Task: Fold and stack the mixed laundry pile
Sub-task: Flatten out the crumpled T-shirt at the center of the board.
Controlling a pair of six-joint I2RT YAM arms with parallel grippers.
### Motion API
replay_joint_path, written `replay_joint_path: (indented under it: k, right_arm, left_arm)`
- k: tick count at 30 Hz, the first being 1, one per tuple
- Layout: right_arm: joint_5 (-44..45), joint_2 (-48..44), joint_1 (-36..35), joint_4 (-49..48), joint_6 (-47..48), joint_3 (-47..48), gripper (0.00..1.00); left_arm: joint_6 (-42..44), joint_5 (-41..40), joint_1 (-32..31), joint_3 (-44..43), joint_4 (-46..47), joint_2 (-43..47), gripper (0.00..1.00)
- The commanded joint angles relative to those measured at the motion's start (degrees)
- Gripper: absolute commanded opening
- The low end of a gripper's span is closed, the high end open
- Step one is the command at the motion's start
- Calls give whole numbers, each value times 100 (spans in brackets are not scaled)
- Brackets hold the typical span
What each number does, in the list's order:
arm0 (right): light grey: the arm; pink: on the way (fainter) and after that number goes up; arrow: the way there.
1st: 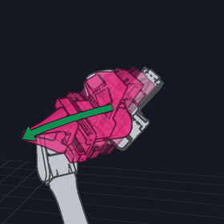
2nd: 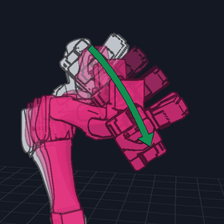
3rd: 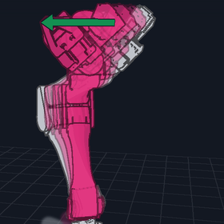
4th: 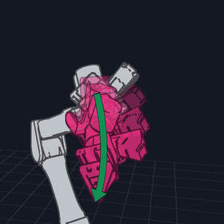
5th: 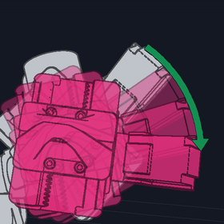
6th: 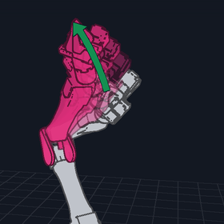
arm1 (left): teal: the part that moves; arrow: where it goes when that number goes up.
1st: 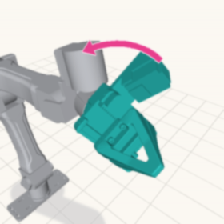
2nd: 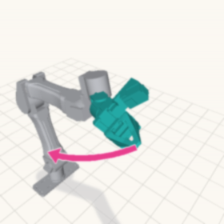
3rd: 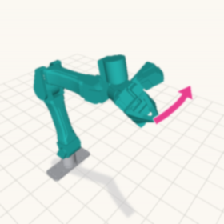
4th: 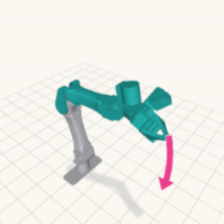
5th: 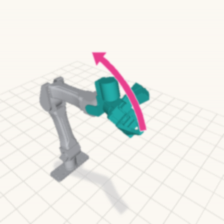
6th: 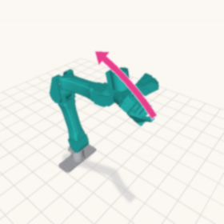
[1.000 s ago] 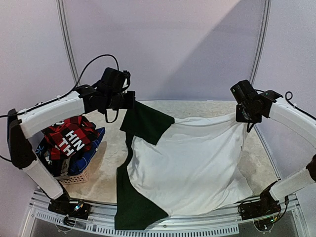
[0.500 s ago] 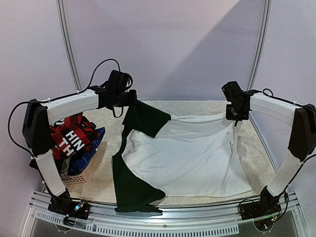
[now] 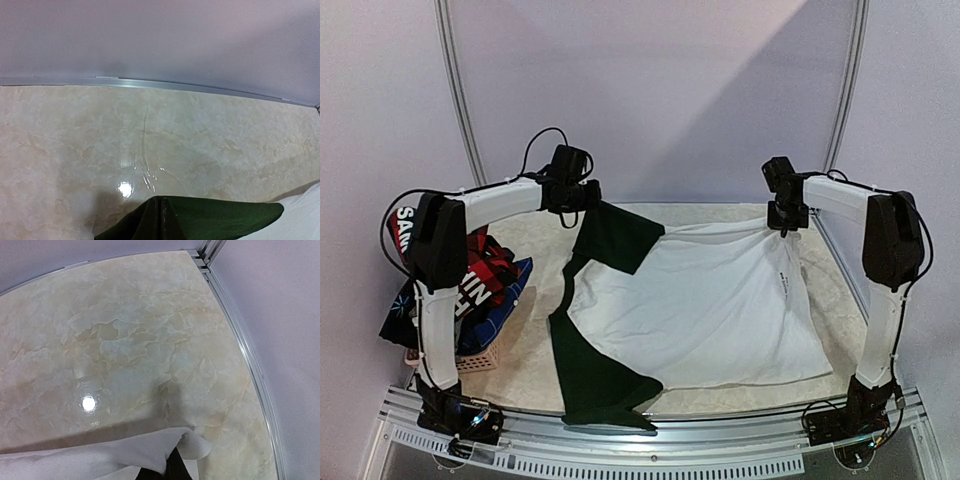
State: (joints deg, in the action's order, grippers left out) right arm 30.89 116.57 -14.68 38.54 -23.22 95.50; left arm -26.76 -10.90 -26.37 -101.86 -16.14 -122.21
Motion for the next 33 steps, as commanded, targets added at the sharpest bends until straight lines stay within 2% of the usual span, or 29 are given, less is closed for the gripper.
replay_joint_path:
  k: [1,4,8,12,13,15,17,18,19,21,25,29,33]
  right_arm:
    - [-195,627,163,141,148,599,6]
    - [-334,1047,268,257,168,1027,9]
    - [-534,1507,443,380,145,1600,23]
    - [-691,1868,619,606,75,2218,29]
    - [-704,1895,654,661,68,2346,31]
    - [-712,1916,682,744,55,2531,39]
    - [-651,1805,685,775,55,2624,54]
    - [-572,1750,685,797,48,2660,64]
    - [-507,1670,685,817,33,2685,71]
    - [-495,1506,684,857,50,2710,75]
    - [-1027,1169,677,845,96,2326,76]
    - [-1646,542,522,273,133,1190,76]
    - [-1985,-151,307,-384,64,-39,76]
  left_arm:
    - [-210,294,239,-533,-46,-578,0]
    - [-346,452,333,-964,-166,-943,0]
    - [-550,621,472,-1499,-292,-1389,0]
    - [-763,885,616,-2166,-505,-1859,0]
    - [-795,977,654,-2344,-558,-1957,4]
    - [-822,1044,716,-2652,-702,-2095,27]
    - [-741,1046,727,-2893,-874,-2135,49]
    - [-687,1018,729,-2945,-926,-2109,58]
    - [-635,997,730,-2952,-964,-2045,66]
    - [-511,919,717,-2933,-1132,-1875,73]
    - [-235,484,565,-2425,-1480,-1278,72]
    - [21,-6,350,-1429,-1573,-754,65]
    - [29,-39,191,-679,-1653,-510,54]
